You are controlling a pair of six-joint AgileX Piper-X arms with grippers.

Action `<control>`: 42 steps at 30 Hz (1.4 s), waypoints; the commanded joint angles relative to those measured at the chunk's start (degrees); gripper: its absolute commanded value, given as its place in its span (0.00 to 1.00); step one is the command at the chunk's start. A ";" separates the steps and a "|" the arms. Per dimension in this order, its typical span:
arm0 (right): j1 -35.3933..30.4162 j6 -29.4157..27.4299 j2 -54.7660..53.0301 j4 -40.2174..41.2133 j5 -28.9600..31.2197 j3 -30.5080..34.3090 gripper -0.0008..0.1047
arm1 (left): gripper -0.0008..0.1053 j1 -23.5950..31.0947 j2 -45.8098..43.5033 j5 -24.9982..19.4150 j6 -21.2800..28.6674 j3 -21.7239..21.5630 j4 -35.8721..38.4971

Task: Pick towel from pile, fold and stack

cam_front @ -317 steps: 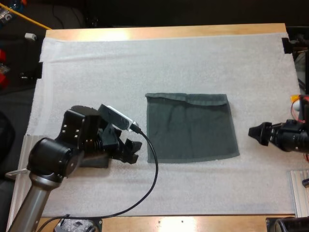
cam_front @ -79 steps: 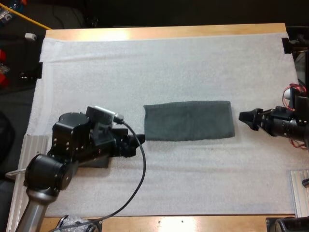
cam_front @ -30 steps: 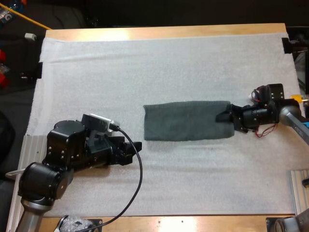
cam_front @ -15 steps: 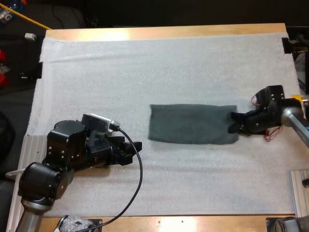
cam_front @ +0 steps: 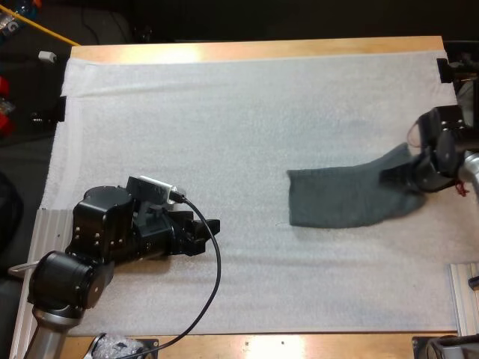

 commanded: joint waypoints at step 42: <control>24.21 28.64 11.66 -23.00 -24.29 -0.41 0.67 | 0.57 -0.20 -0.34 1.63 -0.34 -0.49 0.10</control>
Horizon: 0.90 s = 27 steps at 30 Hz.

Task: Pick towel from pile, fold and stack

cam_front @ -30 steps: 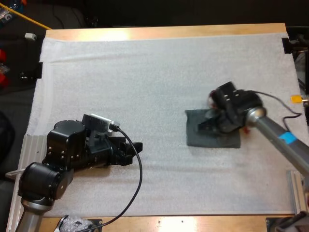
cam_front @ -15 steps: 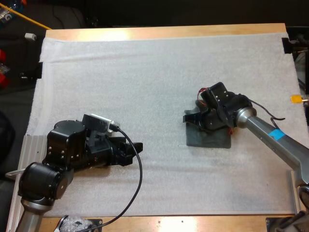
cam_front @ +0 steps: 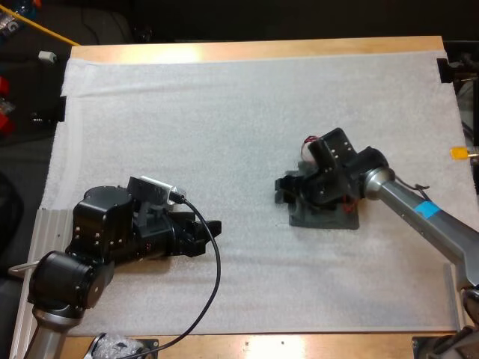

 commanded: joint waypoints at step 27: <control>6.45 -4.70 -19.18 14.45 8.53 -0.41 0.67 | 0.57 -0.20 -0.34 0.56 1.47 -0.49 2.43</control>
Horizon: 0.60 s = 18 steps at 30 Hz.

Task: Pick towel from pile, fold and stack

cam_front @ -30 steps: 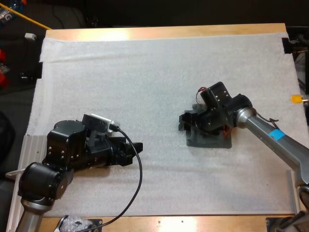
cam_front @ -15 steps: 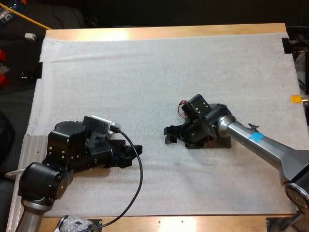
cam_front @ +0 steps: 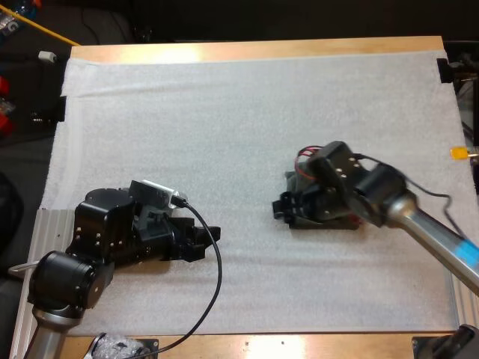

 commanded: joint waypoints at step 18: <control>0.06 -1.47 -31.69 14.98 13.66 -0.35 0.67 | 0.57 -0.20 -0.06 0.46 2.15 -0.49 -0.32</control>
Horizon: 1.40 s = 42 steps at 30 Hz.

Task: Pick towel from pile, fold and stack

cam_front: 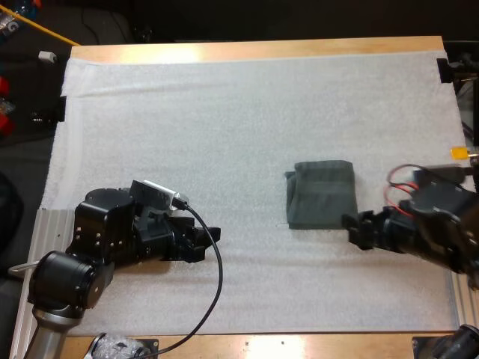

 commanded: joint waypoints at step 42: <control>0.06 -0.09 -4.89 7.50 1.32 -0.35 0.67 | 0.68 -16.03 56.95 6.41 -23.74 -2.26 -46.84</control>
